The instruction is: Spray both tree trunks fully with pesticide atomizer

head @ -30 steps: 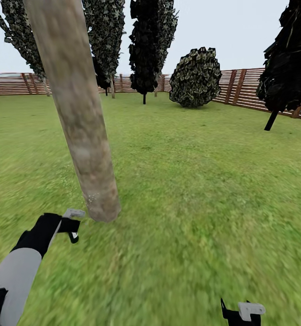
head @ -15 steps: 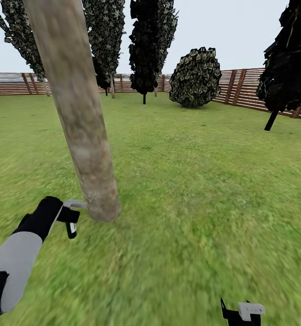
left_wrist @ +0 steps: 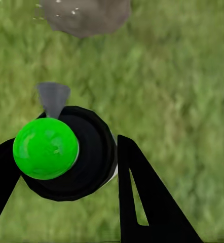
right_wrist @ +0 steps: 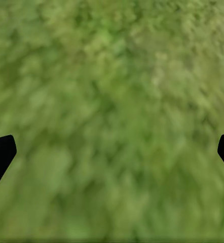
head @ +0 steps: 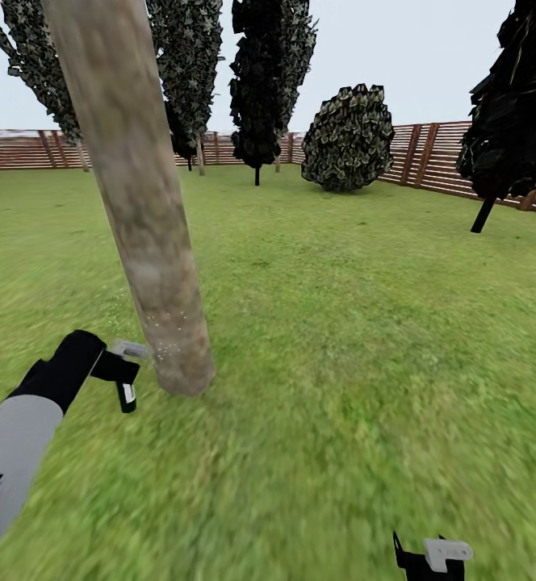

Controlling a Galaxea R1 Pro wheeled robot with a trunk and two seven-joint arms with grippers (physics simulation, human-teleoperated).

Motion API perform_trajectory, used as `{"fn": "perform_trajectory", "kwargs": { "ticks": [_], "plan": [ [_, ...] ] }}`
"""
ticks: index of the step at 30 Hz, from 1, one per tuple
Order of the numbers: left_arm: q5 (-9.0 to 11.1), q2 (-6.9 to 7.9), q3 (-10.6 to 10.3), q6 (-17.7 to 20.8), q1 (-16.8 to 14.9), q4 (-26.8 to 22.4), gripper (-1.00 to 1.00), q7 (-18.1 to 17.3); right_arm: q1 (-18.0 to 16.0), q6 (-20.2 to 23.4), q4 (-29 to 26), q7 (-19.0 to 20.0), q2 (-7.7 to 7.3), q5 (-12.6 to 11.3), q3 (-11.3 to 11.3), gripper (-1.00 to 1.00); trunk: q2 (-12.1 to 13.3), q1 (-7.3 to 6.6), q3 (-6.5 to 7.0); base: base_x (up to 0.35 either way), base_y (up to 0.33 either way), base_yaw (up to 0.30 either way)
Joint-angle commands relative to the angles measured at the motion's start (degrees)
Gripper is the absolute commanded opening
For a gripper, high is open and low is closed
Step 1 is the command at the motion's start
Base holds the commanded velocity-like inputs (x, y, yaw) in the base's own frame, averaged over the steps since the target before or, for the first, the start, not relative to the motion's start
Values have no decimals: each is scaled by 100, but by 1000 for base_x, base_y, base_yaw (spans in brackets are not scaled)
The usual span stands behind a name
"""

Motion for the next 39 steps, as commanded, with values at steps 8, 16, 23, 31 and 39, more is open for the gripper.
{"fn": "perform_trajectory", "kwargs": {
  "ticks": [8,16,23,31,39],
  "plan": [
    [-116,-22,-277,-12,85,-6,-100,-53,-4,-18,6,-21,2,61,-30,100,-2,-1,-5,166,2,0],
    [-119,300,-243,-20,189,74,-100,-52,-3,-18,6,-21,2,61,-30,100,-2,-1,-5,135,69,0],
    [-107,22,-289,-22,230,61,-100,-50,-3,-18,7,-21,2,61,-30,100,-2,-1,-5,1,1,0],
    [-110,462,-294,-93,475,209,-100,-8,-3,-18,13,-21,1,61,-30,100,-2,-1,-5,0,0,0],
    [-105,-118,-227,-84,547,163,-100,410,-4,-18,14,-21,2,61,-30,100,-2,-1,-5,0,-92,0]
  ]
}}
